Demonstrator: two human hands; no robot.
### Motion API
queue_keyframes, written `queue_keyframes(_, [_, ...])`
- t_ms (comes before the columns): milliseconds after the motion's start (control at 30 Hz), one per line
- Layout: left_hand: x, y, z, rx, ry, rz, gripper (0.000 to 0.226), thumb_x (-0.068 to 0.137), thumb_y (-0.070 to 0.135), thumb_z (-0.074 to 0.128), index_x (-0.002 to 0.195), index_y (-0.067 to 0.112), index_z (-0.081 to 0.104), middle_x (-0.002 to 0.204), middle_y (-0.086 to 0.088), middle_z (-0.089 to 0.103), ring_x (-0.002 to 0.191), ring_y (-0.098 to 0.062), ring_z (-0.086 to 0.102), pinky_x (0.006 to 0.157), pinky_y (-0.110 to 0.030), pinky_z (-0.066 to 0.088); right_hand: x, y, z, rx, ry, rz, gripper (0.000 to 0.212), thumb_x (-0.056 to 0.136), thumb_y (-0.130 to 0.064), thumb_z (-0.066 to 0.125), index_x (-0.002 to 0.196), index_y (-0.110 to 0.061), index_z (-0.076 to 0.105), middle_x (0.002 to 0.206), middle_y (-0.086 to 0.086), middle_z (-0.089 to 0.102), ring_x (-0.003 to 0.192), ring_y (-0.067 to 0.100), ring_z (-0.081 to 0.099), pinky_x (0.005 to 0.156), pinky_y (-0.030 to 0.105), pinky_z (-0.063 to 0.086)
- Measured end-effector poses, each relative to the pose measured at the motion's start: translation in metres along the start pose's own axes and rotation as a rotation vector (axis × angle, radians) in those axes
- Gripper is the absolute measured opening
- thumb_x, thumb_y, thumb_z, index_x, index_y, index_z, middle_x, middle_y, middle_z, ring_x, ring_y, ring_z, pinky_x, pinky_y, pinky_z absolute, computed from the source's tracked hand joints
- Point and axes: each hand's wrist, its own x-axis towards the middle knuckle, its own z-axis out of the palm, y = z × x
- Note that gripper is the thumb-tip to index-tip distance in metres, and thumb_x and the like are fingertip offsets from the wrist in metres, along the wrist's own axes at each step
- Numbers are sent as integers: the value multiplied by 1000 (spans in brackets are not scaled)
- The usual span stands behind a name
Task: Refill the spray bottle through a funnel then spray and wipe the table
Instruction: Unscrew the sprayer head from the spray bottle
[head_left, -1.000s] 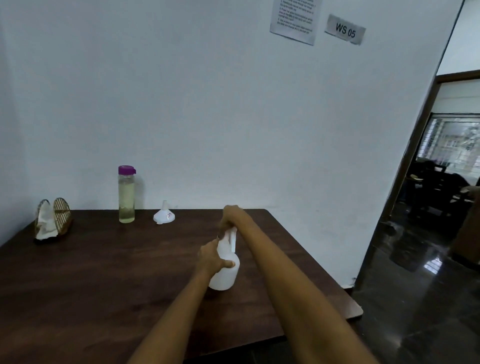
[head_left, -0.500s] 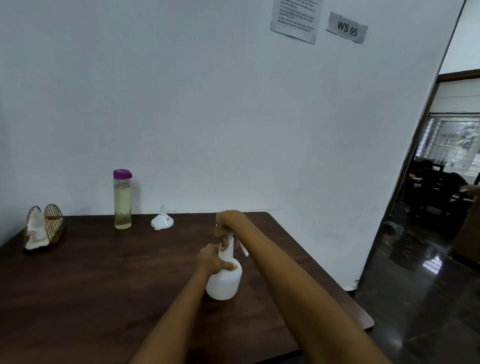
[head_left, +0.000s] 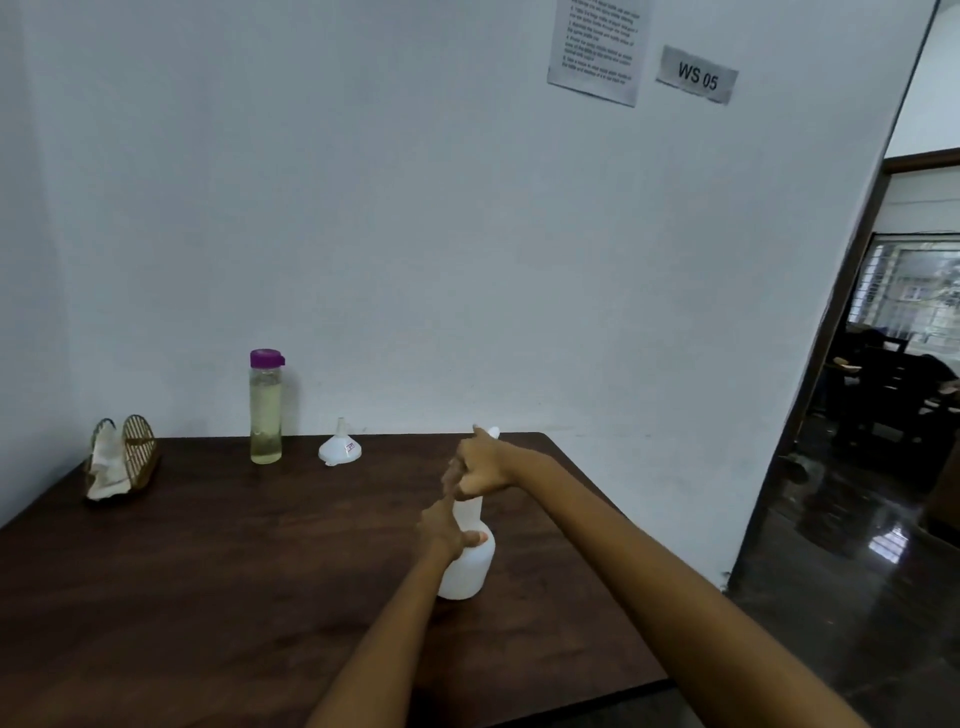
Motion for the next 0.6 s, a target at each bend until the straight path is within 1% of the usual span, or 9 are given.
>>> queue_keyframes(33, [-1, 1, 0, 0, -4, 9, 68, 86, 30, 68, 143, 8, 38, 145, -10, 46, 135, -25, 44, 110, -35, 38, -5, 1, -2, 88, 33, -1, 28, 85, -13, 55, 76, 9, 69, 102, 23, 71, 89, 27, 65, 93, 26, 37])
queue_keyframes(100, [-3, 1, -1, 9, 1, 15, 64, 86, 30, 68, 140, 8, 41, 143, -9, 48, 133, -24, 46, 108, -33, 39, -13, 0, -6, 246, 168, -44, 31, 88, -17, 59, 69, 5, 71, 88, 23, 73, 66, 19, 60, 63, 19, 43])
queue_keyframes(200, [-4, -2, -4, -17, 14, -4, 62, 85, 29, 69, 138, 8, 44, 141, -10, 49, 131, -24, 46, 108, -33, 39, -17, -6, -9, 431, 553, -73, 38, 90, -25, 59, 66, 1, 73, 69, 12, 73, 56, 14, 61, 61, 24, 51])
queue_keyframes(267, [-4, -5, -5, -26, 8, 3, 62, 85, 28, 70, 137, 7, 44, 141, -11, 50, 131, -25, 47, 109, -35, 39, -12, -6, -12, 272, 765, 94, 49, 88, -36, 57, 52, -3, 59, 52, 7, 61, 50, 15, 51, 53, 27, 43])
queue_keyframes(333, [-3, -5, -5, -11, 8, 13, 61, 85, 29, 70, 137, 6, 46, 140, -10, 51, 130, -25, 48, 109, -35, 40, -8, -4, -10, 9, 724, 325, 57, 86, -53, 53, 51, -9, 43, 50, 1, 45, 53, 16, 46, 56, 24, 34])
queue_keyframes(400, [-1, -5, -3, 9, 10, 16, 61, 86, 30, 69, 137, 7, 45, 139, -10, 52, 129, -24, 48, 108, -35, 40, -5, -3, -1, -93, 538, 463, 55, 84, -62, 51, 68, -10, 55, 68, 1, 57, 70, 19, 58, 64, 26, 36])
queue_keyframes(467, [1, -5, -2, 30, 8, 13, 61, 86, 31, 69, 137, 8, 45, 139, -9, 52, 129, -23, 48, 108, -34, 40, 0, 1, 8, 54, 403, 503, 50, 82, -57, 57, 95, -9, 64, 97, 5, 66, 93, 22, 63, 72, 27, 38])
queue_keyframes(500, [2, -5, -1, 35, 5, 10, 62, 86, 31, 69, 138, 8, 44, 139, -8, 52, 130, -23, 48, 108, -33, 40, 2, 5, 10, 162, 370, 507, 45, 81, -51, 60, 100, -10, 62, 104, 5, 67, 97, 22, 63, 74, 28, 38])
queue_keyframes(600, [4, -5, -2, 33, 5, 13, 64, 85, 33, 69, 139, 8, 43, 141, -9, 50, 131, -23, 48, 109, -33, 40, 6, 9, 3, 259, 221, 428, 34, 80, -32, 68, 101, -8, 58, 107, 8, 65, 88, 19, 56, 74, 28, 40])
